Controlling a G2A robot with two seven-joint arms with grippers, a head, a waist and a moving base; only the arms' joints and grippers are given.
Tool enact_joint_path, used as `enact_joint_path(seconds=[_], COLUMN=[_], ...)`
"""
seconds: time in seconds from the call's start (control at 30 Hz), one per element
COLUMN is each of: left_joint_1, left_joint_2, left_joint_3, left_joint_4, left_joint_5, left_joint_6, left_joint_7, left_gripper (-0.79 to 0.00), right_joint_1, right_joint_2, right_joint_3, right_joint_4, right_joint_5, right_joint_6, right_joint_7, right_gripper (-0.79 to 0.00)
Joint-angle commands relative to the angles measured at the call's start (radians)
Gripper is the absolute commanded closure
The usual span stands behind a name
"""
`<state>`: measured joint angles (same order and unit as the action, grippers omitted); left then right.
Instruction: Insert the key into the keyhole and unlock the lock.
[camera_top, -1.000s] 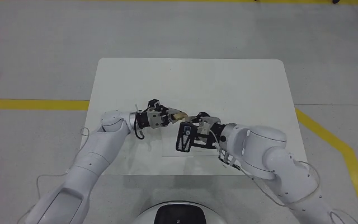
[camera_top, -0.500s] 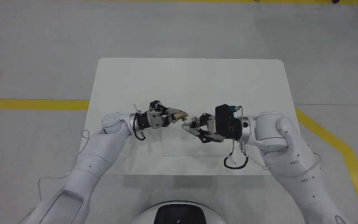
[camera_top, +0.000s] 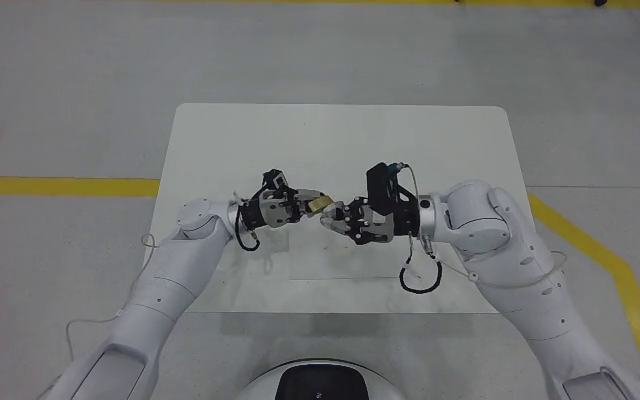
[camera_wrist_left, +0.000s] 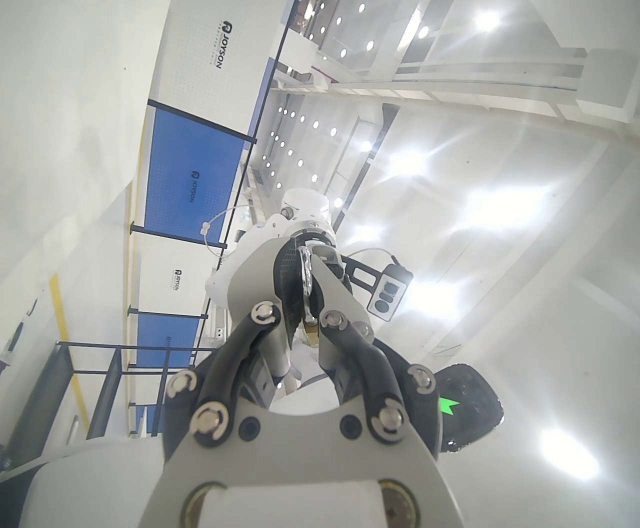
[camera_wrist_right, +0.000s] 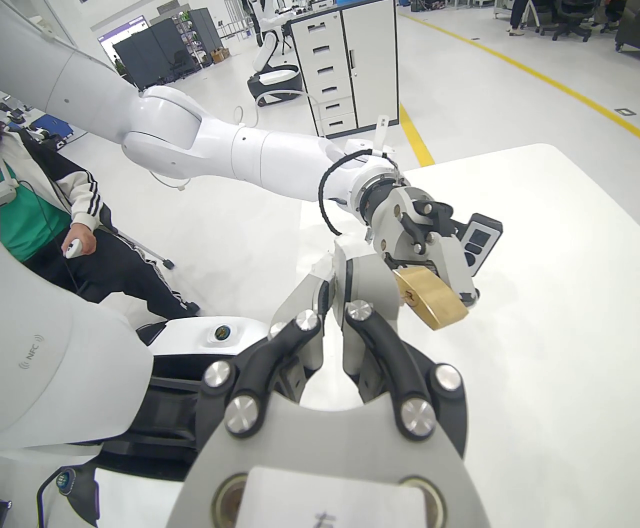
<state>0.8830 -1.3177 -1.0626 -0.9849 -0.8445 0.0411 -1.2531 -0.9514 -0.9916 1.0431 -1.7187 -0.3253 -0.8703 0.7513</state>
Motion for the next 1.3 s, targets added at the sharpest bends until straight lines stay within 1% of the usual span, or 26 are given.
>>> enact_joint_path(seconds=[0.0,0.3,0.43,0.5,0.53,0.57,0.6,0.73,0.87,0.9,0.93,1.0,1.07,1.1,1.13,1.17,1.2,1.23,1.27], left_joint_1=[0.001,-0.002,-0.003,0.001,0.003,0.005,0.007,0.027,0.051,0.056,0.062,0.074,0.078,0.079,0.078,0.077,0.077,0.077,0.076], left_joint_2=[0.0,0.001,0.005,0.01,0.012,0.015,0.018,0.031,0.041,0.044,0.045,0.047,0.048,0.047,0.047,0.046,0.046,0.045,0.044], left_joint_3=[0.0,-0.002,-0.019,-0.033,-0.042,-0.05,-0.058,-0.086,-0.114,-0.121,-0.127,-0.144,-0.151,-0.152,-0.15,-0.148,-0.142,-0.135,-0.129], left_joint_4=[-0.002,-0.007,-0.018,-0.026,-0.031,-0.036,-0.044,-0.088,-0.129,-0.138,-0.146,-0.155,-0.161,-0.165,-0.167,-0.169,-0.172,-0.175,-0.177], left_joint_5=[0.001,0.008,0.027,0.048,0.054,0.073,0.097,0.18,0.233,0.249,0.256,0.24,0.241,0.237,0.247,0.26,0.268,0.276,0.29], left_joint_6=[0.001,-0.01,-0.069,-0.103,-0.117,-0.136,-0.156,-0.221,-0.248,-0.257,-0.261,-0.261,-0.255,-0.253,-0.255,-0.256,-0.255,-0.255,-0.258], left_joint_7=[-0.006,-0.023,-0.012,0.004,0.012,0.029,0.049,0.113,0.171,0.192,0.209,0.245,0.281,0.294,0.308,0.323,0.332,0.335,0.34], left_gripper=[0.0,0.0,0.0,0.0,0.0,0.0,0.0,0.0,0.0,0.0,0.0,0.0,0.0,0.0,0.0,0.0,0.0,0.0,0.0], right_joint_1=[0.009,0.045,0.045,0.035,0.025,0.016,0.016,0.016,0.016,0.014,0.01,-0.027,-0.082,-0.104,-0.12,-0.136,-0.139,-0.14,-0.139], right_joint_2=[0.0,-0.003,0.001,0.007,0.011,0.014,0.014,0.014,0.014,0.015,0.015,0.013,0.009,0.007,0.004,0.001,-0.004,-0.009,-0.015], right_joint_3=[-0.006,-0.039,-0.03,-0.006,0.006,0.015,0.015,0.015,0.015,0.023,0.035,0.039,0.013,-0.012,-0.031,-0.063,-0.088,-0.113,-0.14], right_joint_4=[0.009,0.045,0.046,0.021,-0.003,-0.019,-0.019,-0.019,-0.019,-0.031,-0.056,-0.149,-0.225,-0.252,-0.264,-0.268,-0.266,-0.253,-0.244], right_joint_5=[0.006,0.054,0.058,0.022,0.002,-0.014,-0.014,-0.014,-0.014,-0.055,-0.141,-0.373,-0.599,-0.692,-0.807,-0.897,-0.975,-1.054,-1.117], right_joint_6=[0.006,0.014,0.017,0.031,0.032,0.029,0.029,0.029,0.029,0.06,0.114,0.259,0.383,0.415,0.472,0.51,0.544,0.59,0.623], right_joint_7=[0.007,0.026,0.032,0.037,0.039,0.044,0.044,0.044,0.044,0.033,0.019,-0.043,-0.12,-0.159,-0.19,-0.212,-0.237,-0.253,-0.267], right_gripper=[0.0,0.0,0.0,0.0,-0.135,-0.382,-0.785,-0.785,-0.785,-0.785,-0.785,-0.785,-0.785,-0.785,-0.754,-0.686,-0.594,-0.566,-0.379])
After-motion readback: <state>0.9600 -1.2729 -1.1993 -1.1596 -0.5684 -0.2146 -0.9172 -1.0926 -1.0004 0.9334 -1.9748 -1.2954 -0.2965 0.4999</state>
